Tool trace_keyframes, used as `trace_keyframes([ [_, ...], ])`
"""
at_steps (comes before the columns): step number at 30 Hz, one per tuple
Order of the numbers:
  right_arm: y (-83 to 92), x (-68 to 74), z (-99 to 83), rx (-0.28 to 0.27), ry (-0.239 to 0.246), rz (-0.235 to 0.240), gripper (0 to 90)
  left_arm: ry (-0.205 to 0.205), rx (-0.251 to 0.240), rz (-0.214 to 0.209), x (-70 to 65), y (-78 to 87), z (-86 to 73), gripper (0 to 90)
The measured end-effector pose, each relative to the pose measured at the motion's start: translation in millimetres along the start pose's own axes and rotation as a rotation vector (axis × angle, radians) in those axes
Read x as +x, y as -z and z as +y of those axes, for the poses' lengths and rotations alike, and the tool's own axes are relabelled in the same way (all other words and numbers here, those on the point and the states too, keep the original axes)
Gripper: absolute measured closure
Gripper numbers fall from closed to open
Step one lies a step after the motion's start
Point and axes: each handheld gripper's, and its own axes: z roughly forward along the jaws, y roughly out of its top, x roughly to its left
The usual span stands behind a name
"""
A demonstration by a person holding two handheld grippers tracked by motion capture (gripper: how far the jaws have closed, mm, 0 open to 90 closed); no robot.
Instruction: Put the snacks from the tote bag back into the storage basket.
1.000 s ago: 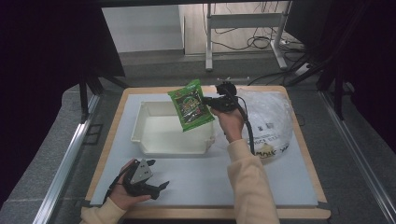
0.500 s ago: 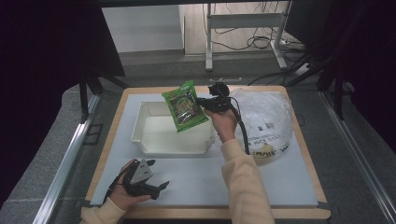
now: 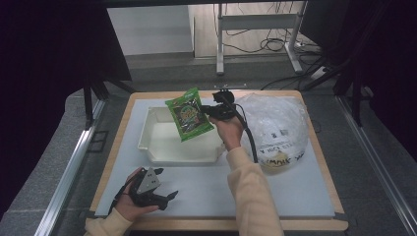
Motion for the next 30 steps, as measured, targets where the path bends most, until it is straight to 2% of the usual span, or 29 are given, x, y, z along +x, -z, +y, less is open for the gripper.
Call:
trace_keyframes([
  [17, -25.2, 9.7, -6.3, 0.023, -0.014, 0.018, 89.9, -0.006, -0.002, 0.0, 0.7, 1.7, 0.6, 10.0],
  [20, -29.7, 11.5, -9.0, 0.026, -0.025, 0.035, 89.9, 0.0, -0.008, 0.0, 0.6, 2.1, 0.8, 10.1],
  [30, -45.7, 15.0, -17.4, 0.05, -0.027, 0.028, 89.9, 0.0, -0.011, -0.001, 1.2, 2.7, 0.9, 10.1],
])
